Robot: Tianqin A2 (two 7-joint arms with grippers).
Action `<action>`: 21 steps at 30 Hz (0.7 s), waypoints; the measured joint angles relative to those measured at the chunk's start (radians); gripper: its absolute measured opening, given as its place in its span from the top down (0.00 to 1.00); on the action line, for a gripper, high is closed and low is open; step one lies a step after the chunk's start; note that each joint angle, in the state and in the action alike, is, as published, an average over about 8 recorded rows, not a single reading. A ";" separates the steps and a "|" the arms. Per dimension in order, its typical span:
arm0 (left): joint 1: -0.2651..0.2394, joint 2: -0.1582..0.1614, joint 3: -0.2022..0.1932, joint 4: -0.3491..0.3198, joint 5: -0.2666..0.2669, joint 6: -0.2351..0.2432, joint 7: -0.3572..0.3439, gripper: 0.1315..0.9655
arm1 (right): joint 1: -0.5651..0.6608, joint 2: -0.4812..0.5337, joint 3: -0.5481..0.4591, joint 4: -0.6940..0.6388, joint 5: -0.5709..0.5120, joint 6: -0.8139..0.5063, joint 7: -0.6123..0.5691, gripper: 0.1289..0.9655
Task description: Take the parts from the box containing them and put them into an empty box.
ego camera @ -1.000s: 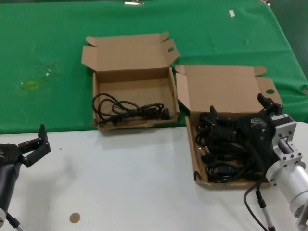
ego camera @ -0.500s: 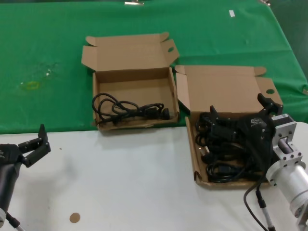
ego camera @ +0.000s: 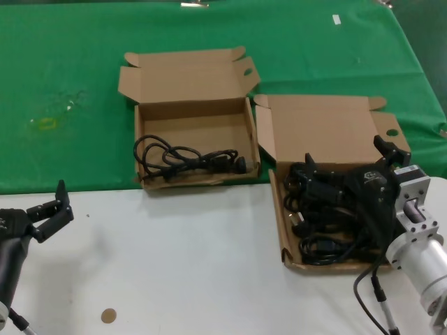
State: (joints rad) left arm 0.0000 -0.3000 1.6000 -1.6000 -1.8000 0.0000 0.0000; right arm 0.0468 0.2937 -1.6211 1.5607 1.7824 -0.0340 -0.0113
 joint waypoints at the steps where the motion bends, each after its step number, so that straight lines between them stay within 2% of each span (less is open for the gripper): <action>1: 0.000 0.000 0.000 0.000 0.000 0.000 0.000 0.00 | 0.000 0.000 0.000 0.000 0.000 0.000 0.000 0.00; 21: 0.000 0.000 0.000 0.000 0.000 0.000 0.000 0.00 | 0.000 0.000 0.000 0.000 0.000 0.000 0.000 0.00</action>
State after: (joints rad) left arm 0.0000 -0.3000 1.6000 -1.6000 -1.8000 0.0000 0.0000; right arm 0.0468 0.2937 -1.6211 1.5607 1.7824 -0.0340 -0.0113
